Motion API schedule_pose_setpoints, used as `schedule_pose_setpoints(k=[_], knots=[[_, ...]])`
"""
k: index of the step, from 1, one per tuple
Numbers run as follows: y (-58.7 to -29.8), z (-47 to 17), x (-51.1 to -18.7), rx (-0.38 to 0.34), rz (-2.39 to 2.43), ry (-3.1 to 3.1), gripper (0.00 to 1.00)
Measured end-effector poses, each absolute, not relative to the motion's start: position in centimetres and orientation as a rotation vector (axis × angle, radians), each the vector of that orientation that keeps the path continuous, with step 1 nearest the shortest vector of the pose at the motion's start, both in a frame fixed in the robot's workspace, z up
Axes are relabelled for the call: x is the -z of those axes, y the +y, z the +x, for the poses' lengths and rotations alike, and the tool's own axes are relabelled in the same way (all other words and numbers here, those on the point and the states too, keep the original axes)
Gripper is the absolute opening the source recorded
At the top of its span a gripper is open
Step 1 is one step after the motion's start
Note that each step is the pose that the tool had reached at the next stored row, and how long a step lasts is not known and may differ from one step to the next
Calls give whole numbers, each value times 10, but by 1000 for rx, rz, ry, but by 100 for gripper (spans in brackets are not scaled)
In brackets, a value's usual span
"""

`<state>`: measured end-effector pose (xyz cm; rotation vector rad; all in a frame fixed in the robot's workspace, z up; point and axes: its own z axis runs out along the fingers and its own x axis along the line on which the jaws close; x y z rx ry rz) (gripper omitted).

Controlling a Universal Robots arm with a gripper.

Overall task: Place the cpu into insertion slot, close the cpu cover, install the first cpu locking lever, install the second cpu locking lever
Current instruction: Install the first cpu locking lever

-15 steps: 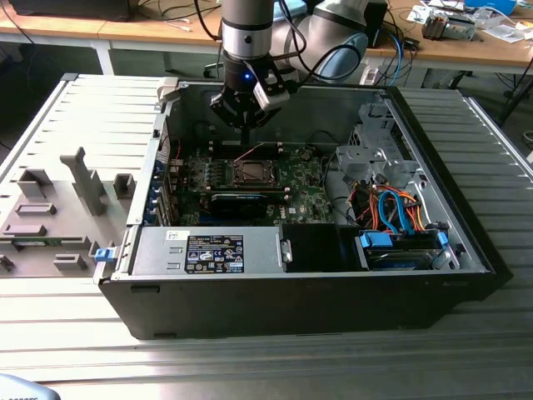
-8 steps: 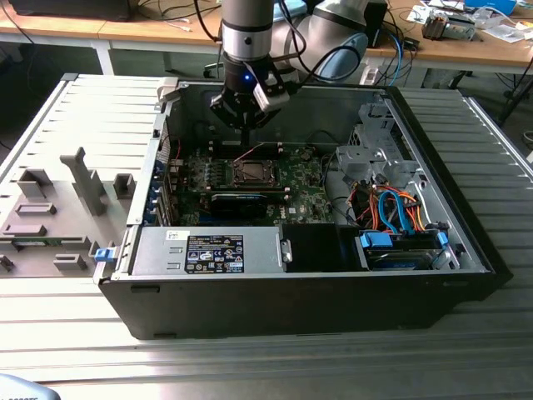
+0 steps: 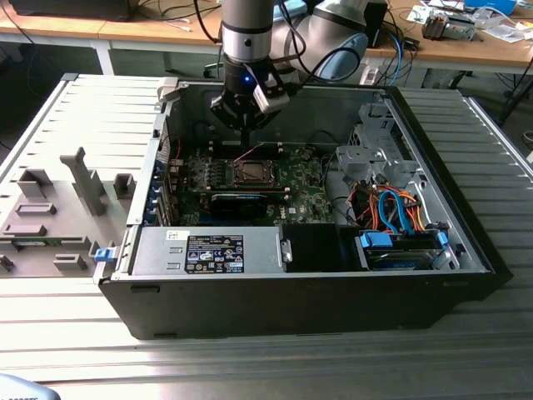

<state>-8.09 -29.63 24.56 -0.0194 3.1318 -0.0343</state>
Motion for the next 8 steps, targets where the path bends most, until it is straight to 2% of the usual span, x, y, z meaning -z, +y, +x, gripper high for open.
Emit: schedule_pose_setpoints(k=[8], knots=[[-294,-80,-240,34,-20,3132,11]])
